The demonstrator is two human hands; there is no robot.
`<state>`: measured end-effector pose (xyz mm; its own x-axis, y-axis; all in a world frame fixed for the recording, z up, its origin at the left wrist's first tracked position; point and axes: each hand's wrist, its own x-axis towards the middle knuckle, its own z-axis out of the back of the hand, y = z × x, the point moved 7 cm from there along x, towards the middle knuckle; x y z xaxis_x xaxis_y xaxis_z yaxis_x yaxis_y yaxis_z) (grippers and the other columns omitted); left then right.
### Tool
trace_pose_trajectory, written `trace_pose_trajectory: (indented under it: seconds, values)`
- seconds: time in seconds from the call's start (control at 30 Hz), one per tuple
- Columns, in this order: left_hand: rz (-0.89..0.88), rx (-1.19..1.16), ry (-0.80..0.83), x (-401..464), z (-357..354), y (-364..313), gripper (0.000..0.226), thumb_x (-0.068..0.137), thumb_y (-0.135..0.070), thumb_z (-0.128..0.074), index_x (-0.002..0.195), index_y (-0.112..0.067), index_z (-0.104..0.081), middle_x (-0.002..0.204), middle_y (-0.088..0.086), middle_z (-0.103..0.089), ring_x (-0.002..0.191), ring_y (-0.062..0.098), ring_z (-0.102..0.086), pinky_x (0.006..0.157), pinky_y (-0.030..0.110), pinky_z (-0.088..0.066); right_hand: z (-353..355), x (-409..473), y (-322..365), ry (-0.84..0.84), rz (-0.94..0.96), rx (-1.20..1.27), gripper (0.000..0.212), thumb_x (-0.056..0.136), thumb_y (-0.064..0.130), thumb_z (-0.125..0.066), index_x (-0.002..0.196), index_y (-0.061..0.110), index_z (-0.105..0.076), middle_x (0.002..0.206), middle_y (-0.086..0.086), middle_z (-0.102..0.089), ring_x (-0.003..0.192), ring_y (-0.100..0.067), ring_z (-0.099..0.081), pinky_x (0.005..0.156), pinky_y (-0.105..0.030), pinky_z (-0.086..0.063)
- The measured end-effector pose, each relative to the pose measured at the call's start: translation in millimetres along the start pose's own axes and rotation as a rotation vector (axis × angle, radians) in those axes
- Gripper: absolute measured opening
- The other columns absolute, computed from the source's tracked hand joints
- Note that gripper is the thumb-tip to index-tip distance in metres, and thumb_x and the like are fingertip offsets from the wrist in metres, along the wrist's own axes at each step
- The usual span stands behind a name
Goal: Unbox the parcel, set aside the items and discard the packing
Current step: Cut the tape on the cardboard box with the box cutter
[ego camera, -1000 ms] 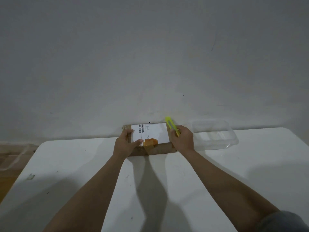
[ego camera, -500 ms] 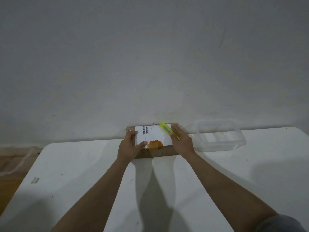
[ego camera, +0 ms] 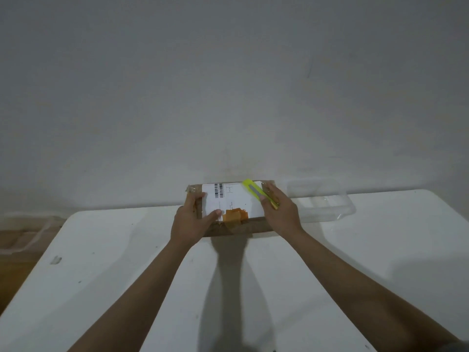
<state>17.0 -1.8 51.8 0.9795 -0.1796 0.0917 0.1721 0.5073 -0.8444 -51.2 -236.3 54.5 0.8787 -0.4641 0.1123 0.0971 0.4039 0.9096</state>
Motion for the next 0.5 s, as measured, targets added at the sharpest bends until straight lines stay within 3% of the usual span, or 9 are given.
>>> trace_pose_trajectory:
  seconds: [0.13, 0.23, 0.43, 0.5]
  values:
    - [0.042, -0.001, 0.009, -50, -11, -8, 0.053, 0.074, -0.040, -0.076, 0.119, -0.027, -0.050, 0.102, -0.008, -0.058, 0.091, 0.016, -0.054, 0.075, 0.026, -0.040, 25, -41, -5, 0.030, 0.011, 0.017, 0.042, 0.093, 0.031, -0.056, 0.134, 0.024, -0.052, 0.143, 0.008, -0.048, 0.131, -0.005, -0.042, 0.102, -0.016, -0.030]
    - [0.065, -0.002, 0.026, -84, -25, -5, 0.053, 0.074, -0.040, -0.077, 0.118, -0.027, -0.051, 0.105, -0.007, -0.060, 0.094, 0.017, -0.057, 0.078, 0.026, -0.042, 43, -75, -16, 0.047, 0.004, 0.023, 0.045, 0.089, 0.031, -0.062, 0.133, 0.022, -0.054, 0.136, 0.010, -0.054, 0.118, 0.006, -0.042, 0.098, -0.013, -0.031]
    - [0.092, 0.079, 0.114, -128, -55, 5, 0.056, 0.075, -0.045, -0.074, 0.121, -0.025, -0.048, 0.109, -0.002, -0.063, 0.089, 0.017, -0.058, 0.068, 0.022, -0.045, 60, -120, -56, 0.036, -0.096, 0.008, 0.044, 0.089, 0.029, -0.063, 0.131, 0.020, -0.056, 0.129, 0.002, -0.060, 0.118, -0.012, -0.053, 0.093, -0.017, -0.036]
    - [0.102, 0.097, 0.138, -136, -63, 14, 0.061, 0.071, -0.056, -0.071, 0.120, -0.030, -0.045, 0.111, 0.000, -0.063, 0.092, 0.019, -0.059, 0.068, 0.022, -0.047, 59, -128, -66, 0.030, -0.100, 0.004, 0.042, 0.089, 0.030, -0.062, 0.130, 0.020, -0.057, 0.124, 0.000, -0.062, 0.113, -0.015, -0.056, 0.089, -0.018, -0.039]
